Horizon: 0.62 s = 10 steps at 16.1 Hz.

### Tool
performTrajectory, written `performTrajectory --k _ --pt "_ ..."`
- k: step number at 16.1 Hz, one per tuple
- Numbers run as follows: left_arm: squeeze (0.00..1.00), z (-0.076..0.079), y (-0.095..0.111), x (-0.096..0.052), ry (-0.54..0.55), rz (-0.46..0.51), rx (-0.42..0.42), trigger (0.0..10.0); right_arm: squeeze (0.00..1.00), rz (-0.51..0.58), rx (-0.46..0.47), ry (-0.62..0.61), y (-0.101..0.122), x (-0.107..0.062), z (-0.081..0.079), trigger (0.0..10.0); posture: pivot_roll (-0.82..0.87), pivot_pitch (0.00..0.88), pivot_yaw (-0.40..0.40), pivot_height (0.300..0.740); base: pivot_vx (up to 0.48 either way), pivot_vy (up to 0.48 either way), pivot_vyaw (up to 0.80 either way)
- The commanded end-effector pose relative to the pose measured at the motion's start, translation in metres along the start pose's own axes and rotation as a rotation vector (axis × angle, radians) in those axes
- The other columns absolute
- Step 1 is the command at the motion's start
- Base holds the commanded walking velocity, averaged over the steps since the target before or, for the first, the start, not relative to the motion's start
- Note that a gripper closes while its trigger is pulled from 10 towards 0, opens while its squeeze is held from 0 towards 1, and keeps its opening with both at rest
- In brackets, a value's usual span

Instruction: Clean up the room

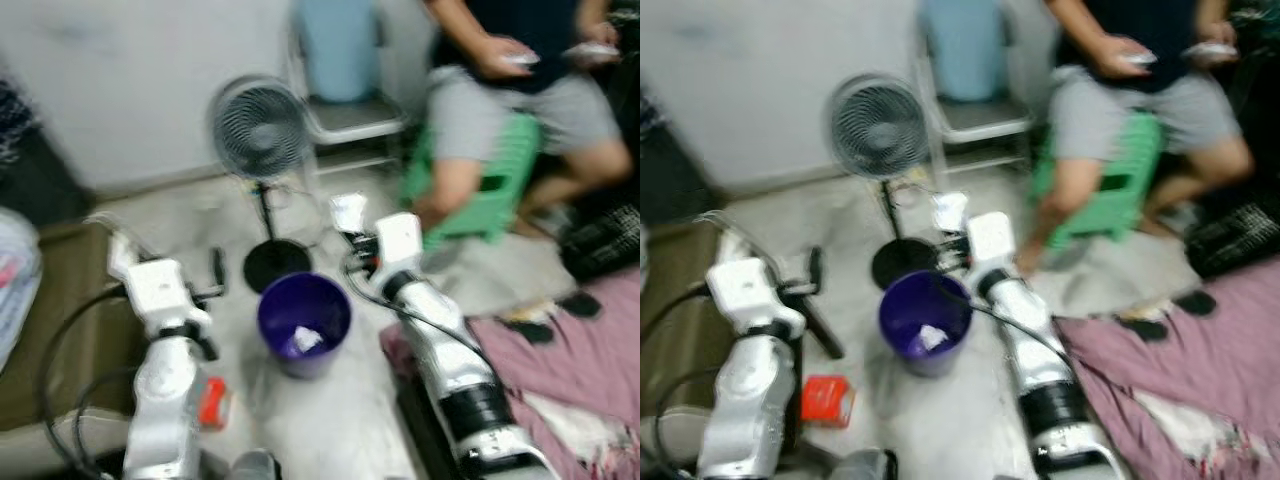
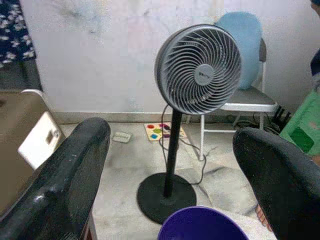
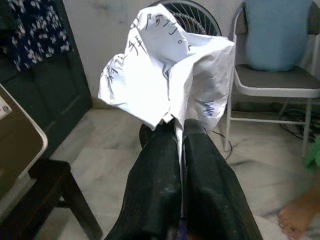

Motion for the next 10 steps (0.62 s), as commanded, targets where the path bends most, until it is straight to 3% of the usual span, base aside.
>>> performTrajectory --k 1,6,10 --pt "0.00 -0.0081 0.0012 0.0006 0.019 0.005 0.022 10.0 0.00 0.011 0.003 0.035 0.0025 0.0050 -0.0129 10.0 -0.05 0.002 -0.010 0.740 0.000 0.000 0.80" --pt "0.00 -0.0073 0.0023 0.0006 0.014 0.007 0.015 10.0 0.00 0.010 0.006 0.030 0.0026 0.0054 -0.0122 10.0 -0.05 0.014 -0.013 0.740 0.000 0.000 0.50" --pt "0.00 -0.0024 0.0067 -0.0004 -0.022 0.031 -0.019 10.0 0.00 0.006 0.007 0.018 0.0011 0.0050 -0.0101 10.0 -0.05 0.021 -0.011 0.740 0.069 0.000 0.00"
Point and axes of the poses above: a point about 5 cm out from each wrist's last joint towards the gripper, its own x axis pointing out of the wrist towards the gripper, its own y axis along the axis of the wrist's last joint, z = x × y, the point moved 6 cm from there along x, pointing out of the wrist towards the gripper, and after that the axes turned 15 degrees about x, right-handed, at the moved point
